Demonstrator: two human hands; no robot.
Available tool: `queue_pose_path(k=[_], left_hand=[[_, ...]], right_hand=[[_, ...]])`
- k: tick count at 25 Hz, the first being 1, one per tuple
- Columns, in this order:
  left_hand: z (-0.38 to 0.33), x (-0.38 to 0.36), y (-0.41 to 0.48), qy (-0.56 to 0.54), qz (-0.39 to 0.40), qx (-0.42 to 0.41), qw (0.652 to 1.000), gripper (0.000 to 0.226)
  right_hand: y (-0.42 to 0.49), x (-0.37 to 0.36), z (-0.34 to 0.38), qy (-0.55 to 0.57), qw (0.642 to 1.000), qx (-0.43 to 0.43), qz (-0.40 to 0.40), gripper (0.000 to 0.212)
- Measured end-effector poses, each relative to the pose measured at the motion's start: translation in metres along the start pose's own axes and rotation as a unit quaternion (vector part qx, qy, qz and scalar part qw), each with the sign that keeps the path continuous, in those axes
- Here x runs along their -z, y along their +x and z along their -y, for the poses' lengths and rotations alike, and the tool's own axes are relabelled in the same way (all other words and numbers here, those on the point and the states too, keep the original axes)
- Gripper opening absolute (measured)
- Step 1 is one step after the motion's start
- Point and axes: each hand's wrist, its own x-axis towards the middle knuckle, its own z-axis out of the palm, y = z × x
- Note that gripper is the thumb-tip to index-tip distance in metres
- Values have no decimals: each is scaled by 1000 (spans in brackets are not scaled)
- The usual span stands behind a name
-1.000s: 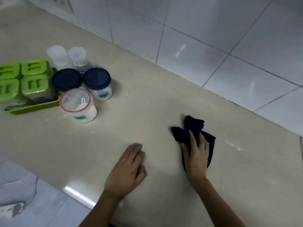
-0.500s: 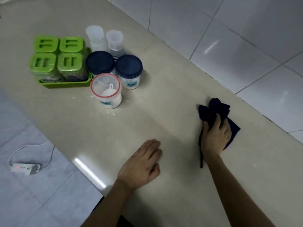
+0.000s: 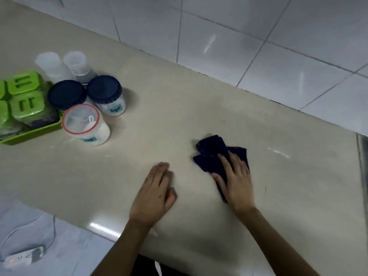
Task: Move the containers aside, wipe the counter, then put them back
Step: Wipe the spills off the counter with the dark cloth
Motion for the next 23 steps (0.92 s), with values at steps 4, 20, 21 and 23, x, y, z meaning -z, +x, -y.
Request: queue_pose_path(k=[4, 20, 21, 23], left_hand=[[-1, 1, 1, -6, 1, 4, 1000, 42], [-79, -12, -15, 43, 84, -196, 976, 41], [-85, -14, -16, 40, 88, -202, 975, 41], [-90, -18, -16, 38, 95, -206, 973, 42]], right_hand=[[-30, -2, 9, 7, 978, -200, -62, 59], [-186, 21, -19, -8, 972, -222, -73, 51], [-199, 24, -34, -8, 960, -265, -89, 51], [-224, 32, -61, -6, 928, -351, -125, 52]])
